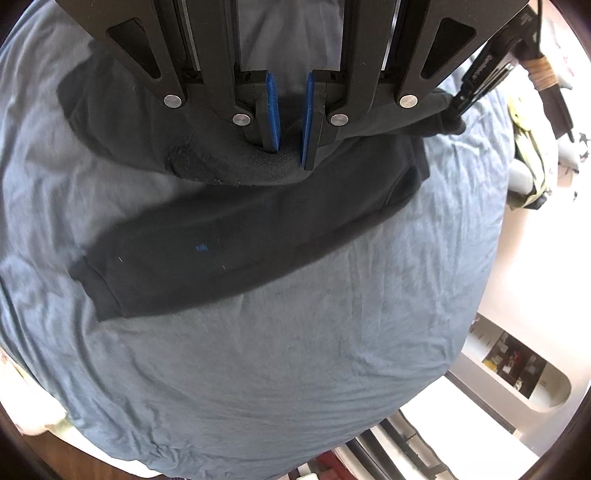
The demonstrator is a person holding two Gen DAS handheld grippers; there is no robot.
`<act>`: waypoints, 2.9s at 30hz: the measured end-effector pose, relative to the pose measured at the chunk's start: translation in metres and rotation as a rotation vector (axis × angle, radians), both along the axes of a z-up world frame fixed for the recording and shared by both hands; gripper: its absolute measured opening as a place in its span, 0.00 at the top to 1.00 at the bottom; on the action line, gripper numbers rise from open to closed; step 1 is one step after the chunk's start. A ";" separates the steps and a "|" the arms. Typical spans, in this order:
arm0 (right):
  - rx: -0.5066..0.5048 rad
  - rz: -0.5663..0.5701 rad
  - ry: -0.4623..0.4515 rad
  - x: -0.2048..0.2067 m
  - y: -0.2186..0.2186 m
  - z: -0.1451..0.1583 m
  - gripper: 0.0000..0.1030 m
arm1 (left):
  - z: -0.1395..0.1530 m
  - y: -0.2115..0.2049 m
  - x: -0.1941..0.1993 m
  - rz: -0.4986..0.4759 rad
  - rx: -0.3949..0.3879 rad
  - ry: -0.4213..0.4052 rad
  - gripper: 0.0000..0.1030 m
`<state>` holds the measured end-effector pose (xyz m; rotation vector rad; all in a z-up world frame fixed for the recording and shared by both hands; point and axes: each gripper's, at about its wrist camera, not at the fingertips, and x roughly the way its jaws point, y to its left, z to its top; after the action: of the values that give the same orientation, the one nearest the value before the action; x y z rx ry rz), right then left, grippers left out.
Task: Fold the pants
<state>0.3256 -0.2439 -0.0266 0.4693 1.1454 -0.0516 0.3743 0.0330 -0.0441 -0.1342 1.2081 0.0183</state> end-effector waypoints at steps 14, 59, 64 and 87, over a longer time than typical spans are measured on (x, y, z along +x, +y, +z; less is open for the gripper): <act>-0.001 0.000 0.023 0.095 -0.004 -0.054 0.88 | -0.037 0.009 0.061 0.005 -0.025 -0.001 0.87; 0.030 0.145 -0.101 0.003 -0.033 0.017 0.53 | 0.060 -0.114 -0.029 -0.454 -0.071 -0.253 0.54; 0.022 0.044 -0.071 -0.036 -0.071 0.007 0.53 | 0.050 -0.152 -0.046 -0.541 -0.128 -0.216 0.54; 0.124 -0.074 0.006 -0.087 -0.143 -0.103 0.54 | -0.069 -0.249 -0.053 -0.508 -0.307 0.089 0.61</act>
<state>0.2386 -0.3865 -0.1300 0.6222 1.1414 -0.0468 0.3212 -0.2159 -0.1136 -0.0917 1.2998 -0.6119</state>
